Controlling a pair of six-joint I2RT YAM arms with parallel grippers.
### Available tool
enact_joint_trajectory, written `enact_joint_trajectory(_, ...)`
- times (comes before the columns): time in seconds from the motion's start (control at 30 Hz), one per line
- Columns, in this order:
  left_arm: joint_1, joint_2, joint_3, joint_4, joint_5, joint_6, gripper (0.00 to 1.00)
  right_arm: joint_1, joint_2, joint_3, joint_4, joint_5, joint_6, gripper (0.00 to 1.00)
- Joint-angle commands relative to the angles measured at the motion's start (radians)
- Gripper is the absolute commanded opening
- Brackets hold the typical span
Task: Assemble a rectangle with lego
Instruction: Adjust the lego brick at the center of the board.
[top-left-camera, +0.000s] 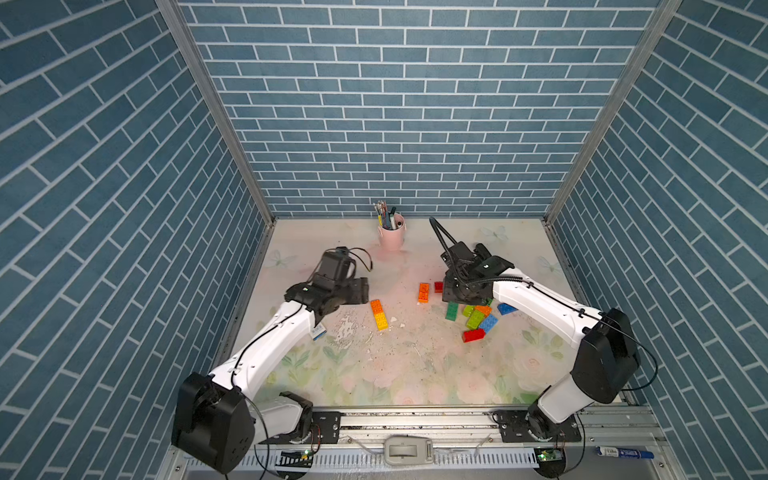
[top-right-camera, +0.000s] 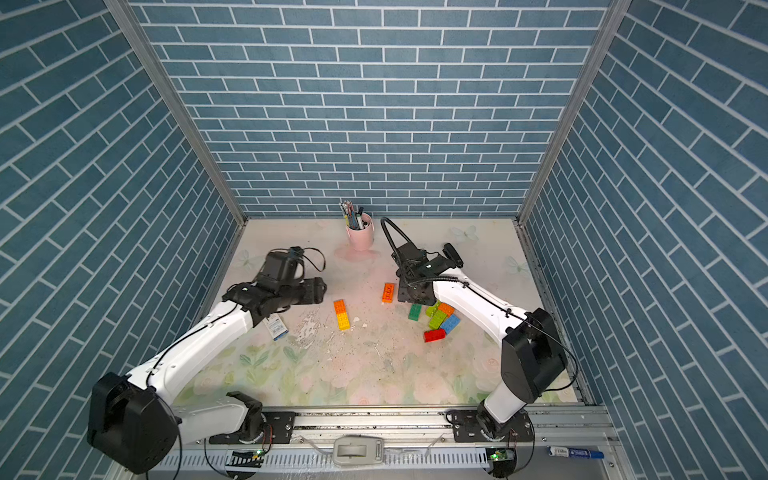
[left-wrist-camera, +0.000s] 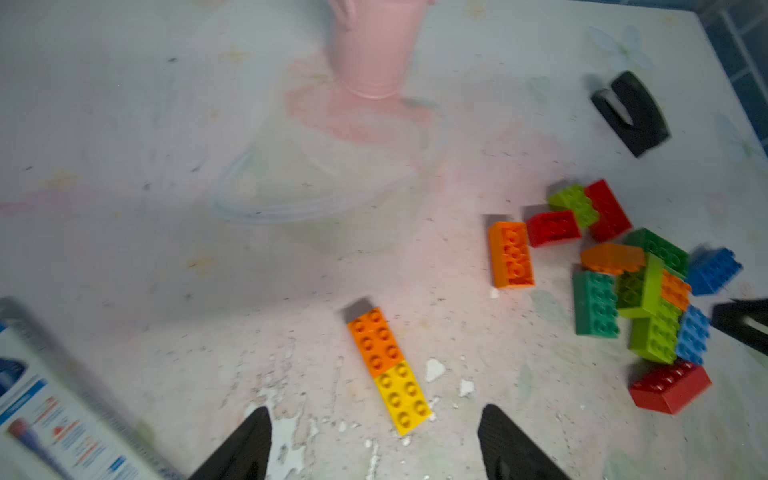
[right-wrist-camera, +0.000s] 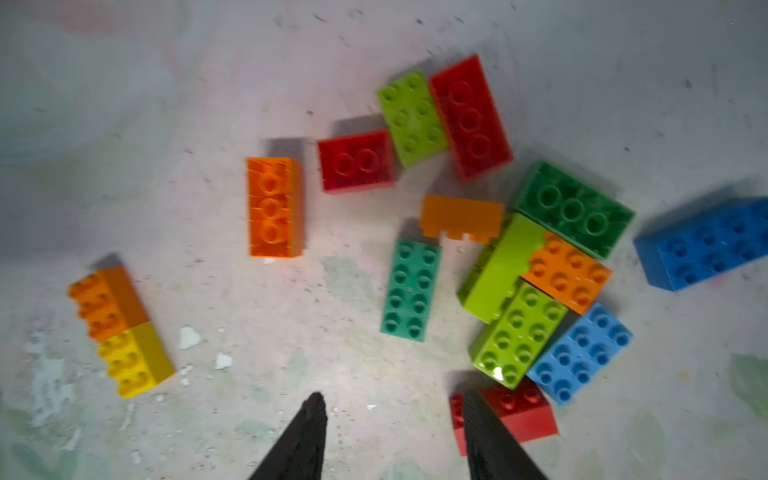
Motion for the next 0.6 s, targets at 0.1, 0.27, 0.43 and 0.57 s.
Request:
enact_joint_trajectory(0.1,-0.183,0.108,0.011,0.174,-0.129,0.061,0.82,-0.063,-0.066,-0.105,-0.036,0.02,-0.003,0.5)
enact_joint_trajectory(0.27,-0.231,0.17,0.019,0.222,-0.147,0.078,0.81,-0.055,0.009,-0.087,0.03,-0.047,0.013,0.5)
enact_joint_trajectory(0.43,-0.227,0.071,-0.092,0.335,-0.233,0.058,0.79,-0.03,0.115,-0.029,0.088,-0.074,0.047,0.5)
enact_joint_trajectory(0.57,-0.219,0.017,-0.131,0.33,-0.264,0.063,0.77,-0.008,0.204,0.021,0.104,-0.074,0.069,0.5)
